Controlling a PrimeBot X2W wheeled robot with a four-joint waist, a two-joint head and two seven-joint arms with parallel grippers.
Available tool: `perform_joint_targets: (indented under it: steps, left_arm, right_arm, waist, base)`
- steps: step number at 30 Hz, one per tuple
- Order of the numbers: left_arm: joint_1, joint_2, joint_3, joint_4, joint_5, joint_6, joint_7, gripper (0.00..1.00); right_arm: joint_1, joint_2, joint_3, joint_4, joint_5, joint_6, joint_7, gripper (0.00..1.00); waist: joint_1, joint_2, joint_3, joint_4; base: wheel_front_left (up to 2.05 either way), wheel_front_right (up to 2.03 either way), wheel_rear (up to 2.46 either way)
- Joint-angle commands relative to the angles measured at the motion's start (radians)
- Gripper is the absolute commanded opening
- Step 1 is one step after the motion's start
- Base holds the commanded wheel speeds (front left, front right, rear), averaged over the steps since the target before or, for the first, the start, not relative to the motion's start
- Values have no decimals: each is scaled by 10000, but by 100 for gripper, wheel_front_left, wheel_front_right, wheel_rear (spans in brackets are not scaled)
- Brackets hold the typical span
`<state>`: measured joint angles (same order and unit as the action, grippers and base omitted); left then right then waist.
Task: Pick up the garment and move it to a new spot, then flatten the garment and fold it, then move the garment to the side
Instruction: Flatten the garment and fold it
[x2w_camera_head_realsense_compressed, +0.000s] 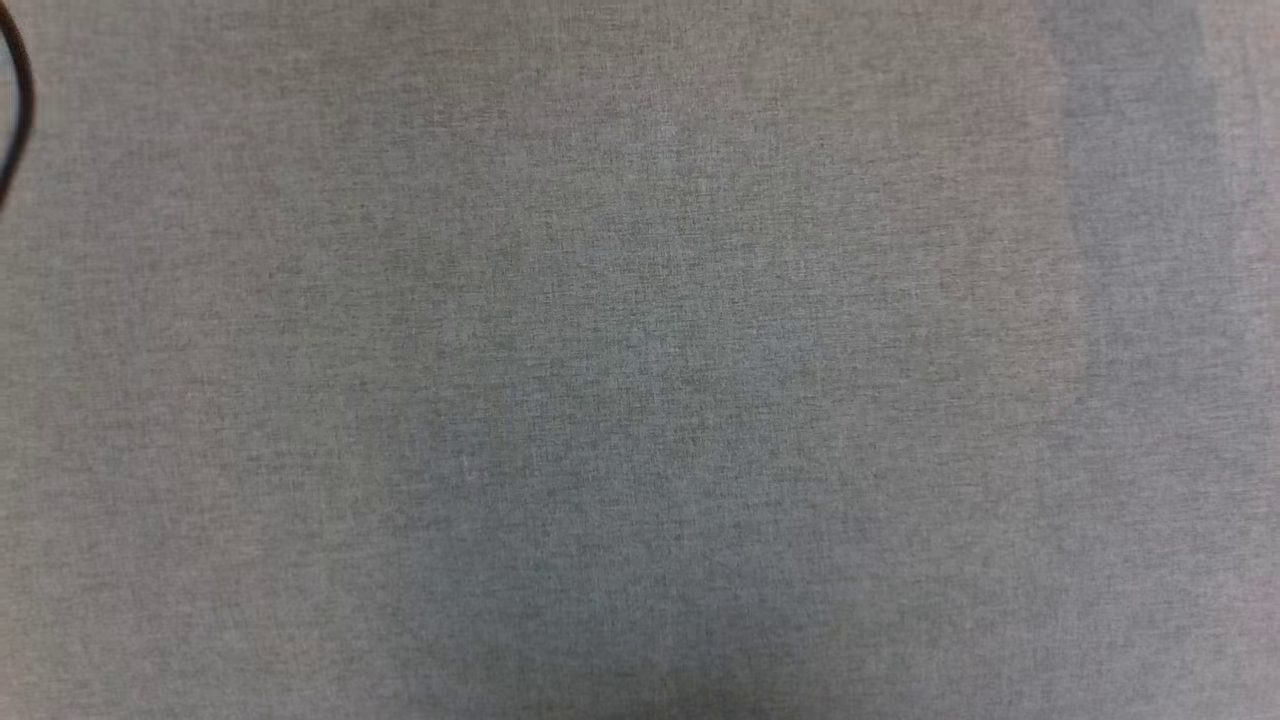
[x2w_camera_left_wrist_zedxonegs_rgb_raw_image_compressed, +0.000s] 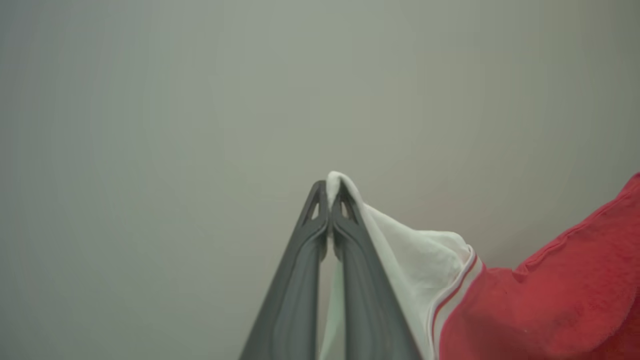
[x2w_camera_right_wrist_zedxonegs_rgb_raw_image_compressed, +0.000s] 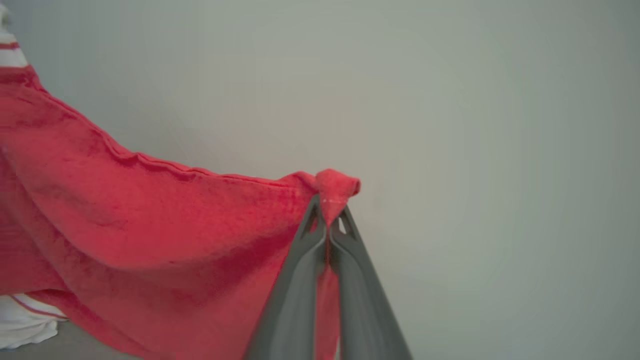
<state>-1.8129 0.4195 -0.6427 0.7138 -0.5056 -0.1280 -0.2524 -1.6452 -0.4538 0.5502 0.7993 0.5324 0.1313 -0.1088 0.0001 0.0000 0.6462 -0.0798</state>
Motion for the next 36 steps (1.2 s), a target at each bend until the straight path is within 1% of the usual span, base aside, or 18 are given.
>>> perform_joint_targets:
  steps: [1,4,5,11,15,20,24,30,34,36]
  left_arm:
    - [965,360,-69,-306,-205,-26,-84,0]
    - [1903,689,-1,-864,-88,-18,-89,0]
    - [3153,968,217,-1503,-135,69,-90,0]
    - [6062,1343,446,-2868,-353,473,-92,0]
    - [8202,1660,579,-3845,-568,1012,-92,0]
    - [10933,2025,421,-4947,-943,1660,-85,0]
    - [12842,2212,197,-5733,-1246,2200,-11,0]
    - [15304,2359,66,-6665,-1815,3158,64,0]
    - [16625,2330,33,-7191,-2357,3594,125,0]
    - [17231,2283,50,-7378,-2689,3750,134,0]
  right_arm:
    - [761,91,553,98,333,-6,-300,0]
    - [1325,75,1023,98,630,-6,-485,0]
    - [1994,-33,1463,97,967,-6,-665,0]
    - [3664,-332,2364,-263,1658,-6,-819,0]
    - [4941,-594,2867,-686,2181,-6,-887,0]
    - [6600,-1060,3419,-1269,2747,-6,-905,0]
    - [7853,-1479,3787,-1761,3105,-6,-849,0]
    - [9583,-2068,3942,-2439,3606,-6,-733,0]
    - [10666,-2478,4049,-2934,3679,-6,-561,0]
    - [11179,-2567,3925,-3092,3812,-6,-521,0]
  waist:
    - [-1,0,-366,4]
    - [-1,0,-643,-13]
    - [-1,0,-1075,19]
    - [-1,0,-2158,108]
    - [-1,0,-2861,163]
    - [-1,0,-3658,277]
    - [-1,0,-4207,355]
    - [-1,0,-4931,487]
    - [-1,0,-5340,568]
    - [-1,0,-5542,578]
  base:
    - [0,0,0]
    - [0,0,0]
    - [0,0,0]
    - [0,0,0]
    - [0,0,0]
    - [0,0,0]
    - [0,0,0]
    - [0,0,0]
    - [0,0,0]
    - [0,0,0]
